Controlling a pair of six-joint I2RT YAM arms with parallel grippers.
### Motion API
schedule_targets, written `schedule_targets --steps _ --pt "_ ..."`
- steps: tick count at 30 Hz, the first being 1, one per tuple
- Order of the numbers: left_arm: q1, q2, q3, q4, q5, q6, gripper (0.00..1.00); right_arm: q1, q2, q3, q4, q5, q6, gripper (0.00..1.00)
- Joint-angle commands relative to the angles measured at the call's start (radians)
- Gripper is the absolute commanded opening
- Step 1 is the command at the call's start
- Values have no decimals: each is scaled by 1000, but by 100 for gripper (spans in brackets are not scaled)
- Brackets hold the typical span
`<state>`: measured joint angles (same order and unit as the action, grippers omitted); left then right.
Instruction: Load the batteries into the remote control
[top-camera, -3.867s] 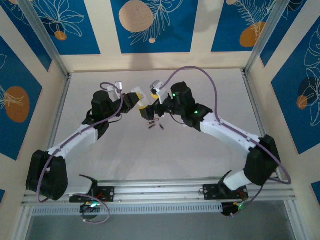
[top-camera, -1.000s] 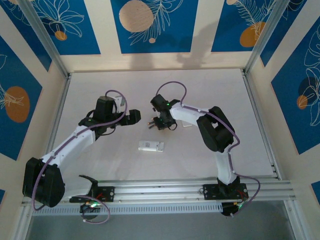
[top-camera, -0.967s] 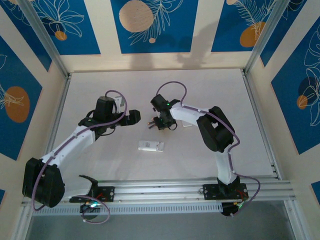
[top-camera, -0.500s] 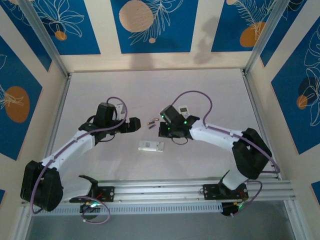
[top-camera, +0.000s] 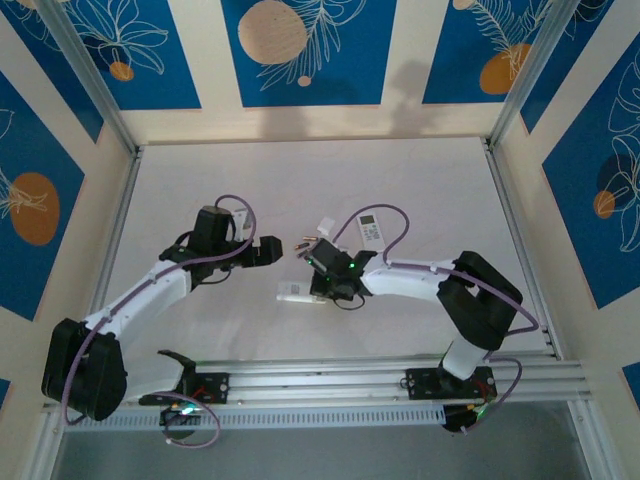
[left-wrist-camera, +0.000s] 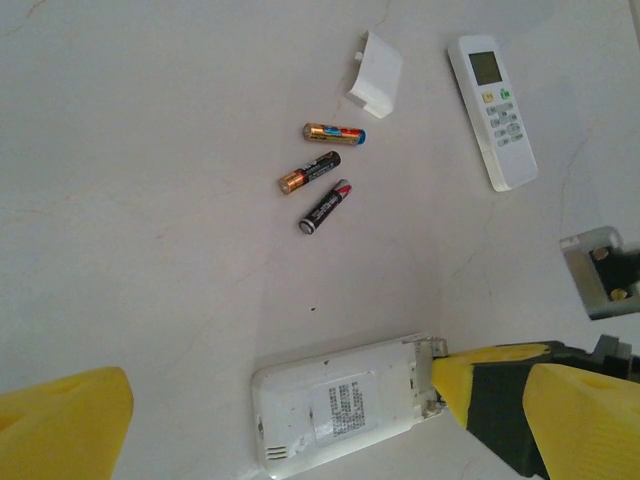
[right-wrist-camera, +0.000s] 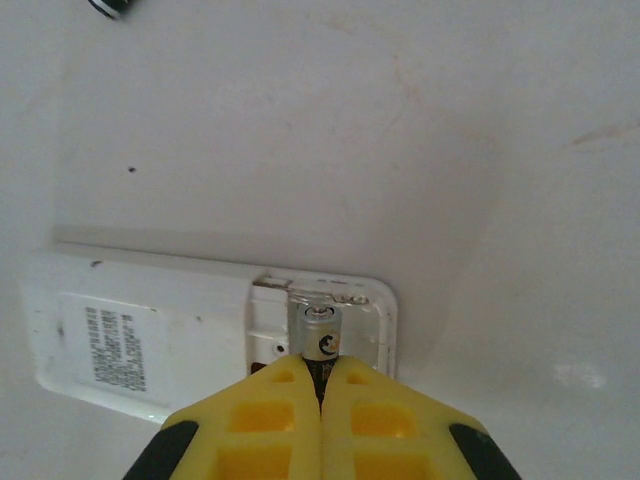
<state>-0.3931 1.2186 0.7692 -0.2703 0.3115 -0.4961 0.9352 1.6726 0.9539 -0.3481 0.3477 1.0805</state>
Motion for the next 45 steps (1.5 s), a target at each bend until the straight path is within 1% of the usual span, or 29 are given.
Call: schedule_targets --steps 1,5,12,22,33,40,45 --pt "-9 3 0 13 19 -9 100 17 13 19 -34 61 30 7" --pt "-8 10 3 16 20 -11 100 19 22 20 -41 65 33 8" --pt "-9 16 12 21 23 -16 100 25 22 22 -59 111 32 9" --pt "-9 16 12 16 22 -15 100 25 54 35 -29 74 17 11" --pt "-9 17 1 20 18 -14 100 21 52 84 -35 123 -55 11" --pt "-9 14 -7 21 14 -12 100 22 88 81 -52 132 -60 11" --pt "-9 15 -9 22 11 -10 100 28 87 63 -58 143 -56 11"
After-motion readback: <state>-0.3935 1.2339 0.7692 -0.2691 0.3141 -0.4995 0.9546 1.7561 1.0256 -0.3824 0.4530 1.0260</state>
